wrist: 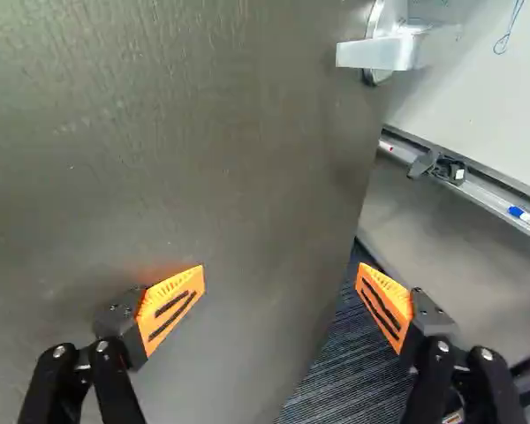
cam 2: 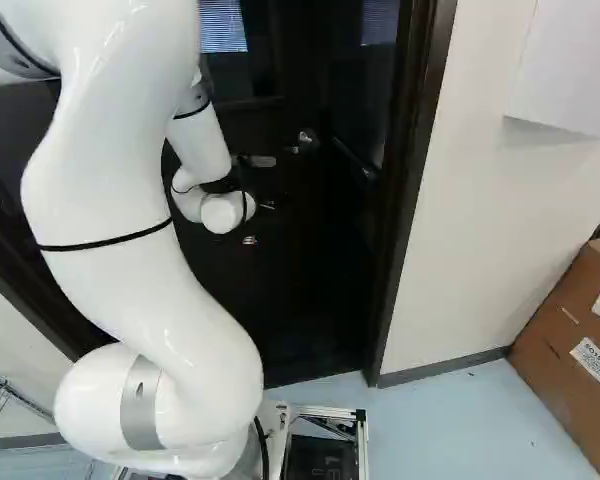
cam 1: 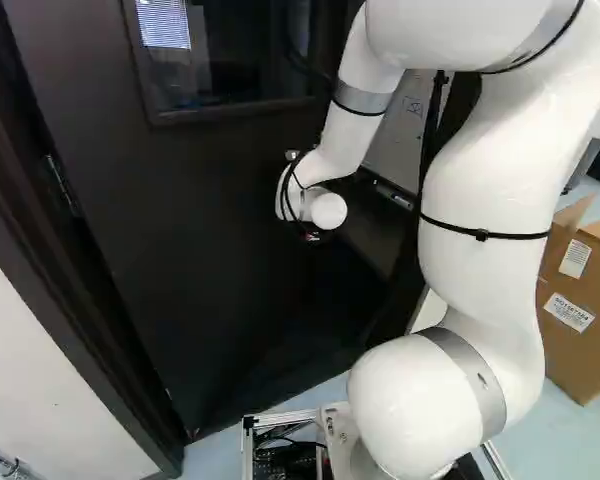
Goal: Open the door and move inside
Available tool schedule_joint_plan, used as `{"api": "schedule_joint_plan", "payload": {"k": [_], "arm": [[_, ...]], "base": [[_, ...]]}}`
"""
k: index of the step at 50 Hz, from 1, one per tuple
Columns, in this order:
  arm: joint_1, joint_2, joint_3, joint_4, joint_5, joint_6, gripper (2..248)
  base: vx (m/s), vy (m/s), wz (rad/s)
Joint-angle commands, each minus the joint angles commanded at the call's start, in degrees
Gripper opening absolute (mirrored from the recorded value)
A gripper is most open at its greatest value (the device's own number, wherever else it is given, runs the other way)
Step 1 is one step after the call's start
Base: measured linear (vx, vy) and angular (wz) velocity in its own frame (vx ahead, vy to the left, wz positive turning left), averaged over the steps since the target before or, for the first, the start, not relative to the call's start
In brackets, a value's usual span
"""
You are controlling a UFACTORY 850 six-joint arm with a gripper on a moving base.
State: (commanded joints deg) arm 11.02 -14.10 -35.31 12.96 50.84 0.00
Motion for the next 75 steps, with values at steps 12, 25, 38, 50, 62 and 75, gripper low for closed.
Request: {"api": "schedule_joint_plan", "payload": {"k": [12, 25, 38, 50, 62, 75], "arm": [[1.5, -1.1, -1.3, 1.3, -0.3, 0.0, 247], [3.1, -2.2, -2.6, 1.4, -0.3, 0.0, 247], [4.8, -3.2, -3.8, 1.3, -0.3, 0.0, 247], [6.2, -4.1, -4.9, 0.9, -0.3, 0.0, 247], [7.5, -5.2, -6.2, 0.2, -0.3, 0.0, 247], [8.9, -6.3, -7.6, -0.8, -0.3, 0.0, 247]], "base": [[0.000, 0.000, 0.000], [0.000, 0.000, 0.000], [0.000, 0.000, 0.000], [0.000, 0.000, 0.000], [0.000, 0.000, 0.000], [0.000, 0.000, 0.000]]}}
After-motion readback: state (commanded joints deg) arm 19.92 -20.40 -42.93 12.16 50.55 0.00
